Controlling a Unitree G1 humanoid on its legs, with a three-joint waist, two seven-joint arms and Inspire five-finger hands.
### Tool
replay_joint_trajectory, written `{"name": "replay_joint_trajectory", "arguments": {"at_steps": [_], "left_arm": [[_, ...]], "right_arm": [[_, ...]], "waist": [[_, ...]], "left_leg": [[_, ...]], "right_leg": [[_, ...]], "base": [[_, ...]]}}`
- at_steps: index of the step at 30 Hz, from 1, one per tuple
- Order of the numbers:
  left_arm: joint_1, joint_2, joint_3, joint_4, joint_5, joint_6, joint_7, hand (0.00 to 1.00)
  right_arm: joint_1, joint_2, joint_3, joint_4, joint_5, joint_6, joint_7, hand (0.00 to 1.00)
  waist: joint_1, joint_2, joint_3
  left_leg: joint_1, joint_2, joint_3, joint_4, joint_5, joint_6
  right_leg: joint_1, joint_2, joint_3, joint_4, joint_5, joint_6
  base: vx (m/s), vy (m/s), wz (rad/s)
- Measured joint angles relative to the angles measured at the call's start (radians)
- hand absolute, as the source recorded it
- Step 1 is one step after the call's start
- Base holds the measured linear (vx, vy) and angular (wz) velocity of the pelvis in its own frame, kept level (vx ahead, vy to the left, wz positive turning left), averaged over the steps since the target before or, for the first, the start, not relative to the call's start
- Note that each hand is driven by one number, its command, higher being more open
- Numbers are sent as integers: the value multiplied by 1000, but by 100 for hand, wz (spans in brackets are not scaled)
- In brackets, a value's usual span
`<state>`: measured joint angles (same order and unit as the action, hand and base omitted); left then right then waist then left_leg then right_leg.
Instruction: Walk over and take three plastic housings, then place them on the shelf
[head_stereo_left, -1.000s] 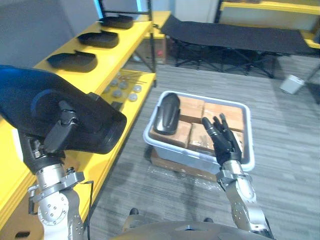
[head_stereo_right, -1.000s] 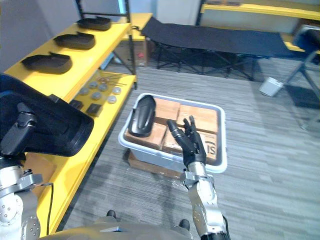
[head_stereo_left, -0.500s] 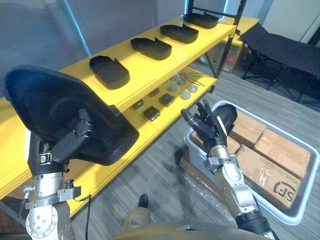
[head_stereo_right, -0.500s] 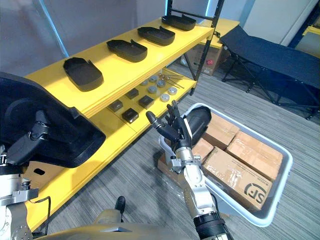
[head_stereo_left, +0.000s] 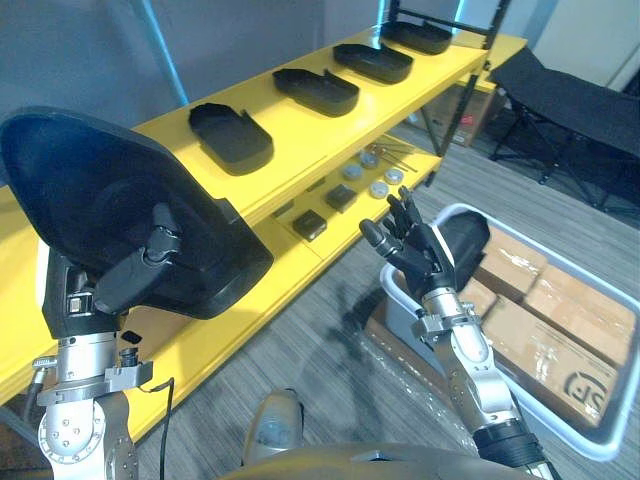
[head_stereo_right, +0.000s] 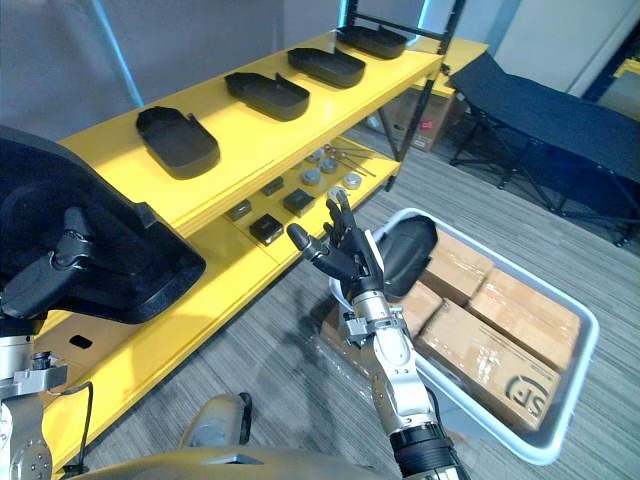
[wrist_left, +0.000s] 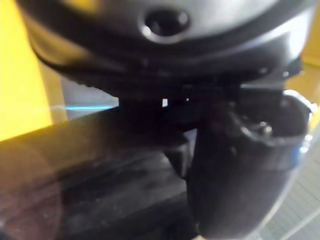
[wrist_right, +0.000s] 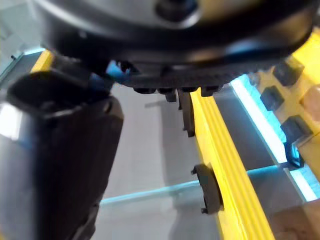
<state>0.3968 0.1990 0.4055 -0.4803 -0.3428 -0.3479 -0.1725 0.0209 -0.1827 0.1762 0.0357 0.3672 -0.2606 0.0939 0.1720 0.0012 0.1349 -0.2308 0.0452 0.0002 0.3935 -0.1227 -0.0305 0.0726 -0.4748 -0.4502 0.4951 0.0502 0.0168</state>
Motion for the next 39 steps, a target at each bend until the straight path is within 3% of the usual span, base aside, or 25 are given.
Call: {"name": "replay_joint_trajectory", "arguments": {"at_steps": [1, 2, 4, 6, 8, 10, 12, 13, 14, 15, 17, 19, 20, 21, 22, 23, 24, 28, 31, 33, 35, 36, 39], "left_arm": [[-34, 36, 5, 5, 0, 0, 14, 0], [-68, 46, 5, 20, -1, 0, 28, 0], [-93, 44, 5, 41, -3, 0, 46, 0], [-128, 44, 1, 54, -5, -2, 73, 0], [-154, 42, -17, 55, -6, -11, 78, 0], [-159, 32, -56, 58, -7, -20, 76, 0], [-147, 23, -91, 59, -5, -20, 68, 0], [-134, 1, -107, 59, -4, -20, 55, 0], [-101, -28, -129, 36, -3, -20, 44, 0], [-85, -30, -138, 14, -3, -21, 32, 0], [-91, -31, -166, -9, -3, -31, 29, 0], [-141, -29, -241, -2, -4, -46, 12, 0], [-195, -29, -295, 18, -4, -52, -12, 0], [-223, -29, -318, 30, -4, -53, -25, 0], [-275, -29, -357, 57, -4, -57, -49, 0], [-308, -27, -373, 71, -4, -58, -58, 0], [-332, -21, -378, 85, -3, -60, -56, 0], [-311, 1, -341, 123, -5, -58, -24, 0], [-304, 1, -329, 124, -5, -54, -8, 0], [-277, 0, -330, 123, -4, -42, -6, 0], [-243, -2, -335, 123, -2, -28, -5, 0], [-225, -5, -337, 124, 0, -17, -3, 0], [-225, -6, -340, 154, 5, -17, -1, 0]], "right_arm": [[-11, 14, 4, -1, 1, -15, 11, 100], [-30, 20, 20, -1, 0, -18, 21, 100], [-57, 20, 42, 0, -4, -18, 42, 100], [-96, 19, 58, -1, -2, -40, 79, 100], [-113, 19, 62, -1, 1, -49, 98, 100], [-113, 18, 71, -2, 1, -50, 94, 100], [-110, 20, 90, -8, 1, -49, 88, 100], [-110, 21, 106, -22, 1, -49, 87, 100], [-103, 7, 112, -52, 6, -48, 90, 100], [-103, -3, 111, -71, 28, -48, 100, 100], [-101, -9, 98, -103, 42, -49, 116, 100], [-61, -12, 53, -173, 35, -49, 109, 100], [-26, -21, 16, -228, 27, -48, 89, 100], [-13, -24, -2, -247, 18, -48, 81, 100], [1, -36, -46, -259, -6, -49, 73, 100], [5, -38, -78, -256, -6, -48, 72, 100], [4, -34, -114, -243, -5, -49, 72, 100], [-1, -8, -144, -163, -1, -55, 67, 100], [2, 32, -132, -124, 1, -69, 44, 100], [8, 63, -103, -111, 1, -73, 44, 100], [19, 76, -70, -110, 2, -82, 46, 100], [26, 74, -48, -109, 3, -90, 48, 100], [34, 63, -27, -79, 1, -104, 53, 100]], "waist": [[-19, -6, 3], [-26, -14, 5], [-27, -12, 7], [-35, 7, 17], [-44, 18, 22], [-50, 13, 20], [-54, -23, 14], [-52, -44, 1], [-51, -8, -1], [-52, 7, -10], [-65, 11, -12], [-102, 6, -15], [-125, 12, -19], [-136, 14, -21], [-156, 26, -29], [-157, 28, -30], [-157, 26, -30], [-157, 21, -30], [-166, 18, -31], [-180, 18, -31], [-192, 16, -31], [-201, 21, -27], [-206, 33, -14]], "left_leg": [[4, -20, -68, -31, 18, 23], [32, -38, -122, -75, 37, 38], [84, -66, -160, -122, 48, 48], [123, -90, -233, -144, 45, 51], [122, -89, -311, -154, 43, 49], [122, -91, -389, -151, 34, 28], [137, -120, -451, -151, 19, -7], [148, -137, -485, -149, 3, -41], [147, -89, -436, -135, -5, -52], [138, -48, -366, -142, -1, -52], [133, 4, -211, -178, 28, -38], [114, 78, 23, -179, 37, 32], [92, 135, 178, -165, 46, 46], [91, 153, 235, -171, 65, 57], [98, 165, 303, -209, 143, 37], [112, 145, 295, -256, 176, -13], [123, 114, 283, -298, 197, -20], [187, 56, 314, -368, 213, -4], [209, 34, 346, -407, 223, 3], [230, 33, 370, -419, 224, 2], [217, 42, 385, -360, 186, -4], [171, 79, 384, -236, 136, -4], [60, 143, 303, 32, 88, -29]], "right_leg": [[-53, 61, 82, 122, -88, 42], [-80, 124, 106, 185, -198, 37], [-94, 184, 102, 178, -281, 21], [-149, 261, 150, 98, -325, -2], [-219, 328, 274, 14, -323, 0], [-248, 370, 390, -81, -304, 25], [-230, 359, 468, -175, -267, 41], [-218, 337, 444, -166, -172, 69], [-180, 360, 384, -193, -174, 51], [-159, 376, 339, -212, -168, 38], [-126, 381, 270, -236, -167, 35], [-65, 360, 137, -277, -174, 16], [-38, 347, 56, -287, -178, 11], [-30, 340, 23, -287, -180, 10], [-18, 325, -17, -286, -183, 14], [-19, 312, -12, -284, -186, 20], [-20, 298, -7, -286, -189, 28], [-12, 258, 63, -297, -181, 42], [-13, 251, 102, -336, -164, 79], [-13, 249, 128, -343, -159, 87], [-13, 249, 145, -341, -159, 87], [-11, 255, 150, -340, -162, 87], [8, 270, 160, -338, -163, 88]], "base": [[131, 67, 131], [156, 18, 131], [212, 14, 92], [215, 4, 106], [165, -103, 129], [194, -216, 138], [251, -388, 121], [287, -470, 118], [261, -412, 129], [237, -329, 106], [152, -190, 107], [85, -119, 169], [60, -42, 171], [66, 50, 182], [83, 150, 127], [68, 207, 106], [42, 190, 47], [-14, 162, -11], [-29, 83, -28], [-30, 81, -37], [1, 36, -31], [-3, 8, -19], [-17, 46, -13]]}}
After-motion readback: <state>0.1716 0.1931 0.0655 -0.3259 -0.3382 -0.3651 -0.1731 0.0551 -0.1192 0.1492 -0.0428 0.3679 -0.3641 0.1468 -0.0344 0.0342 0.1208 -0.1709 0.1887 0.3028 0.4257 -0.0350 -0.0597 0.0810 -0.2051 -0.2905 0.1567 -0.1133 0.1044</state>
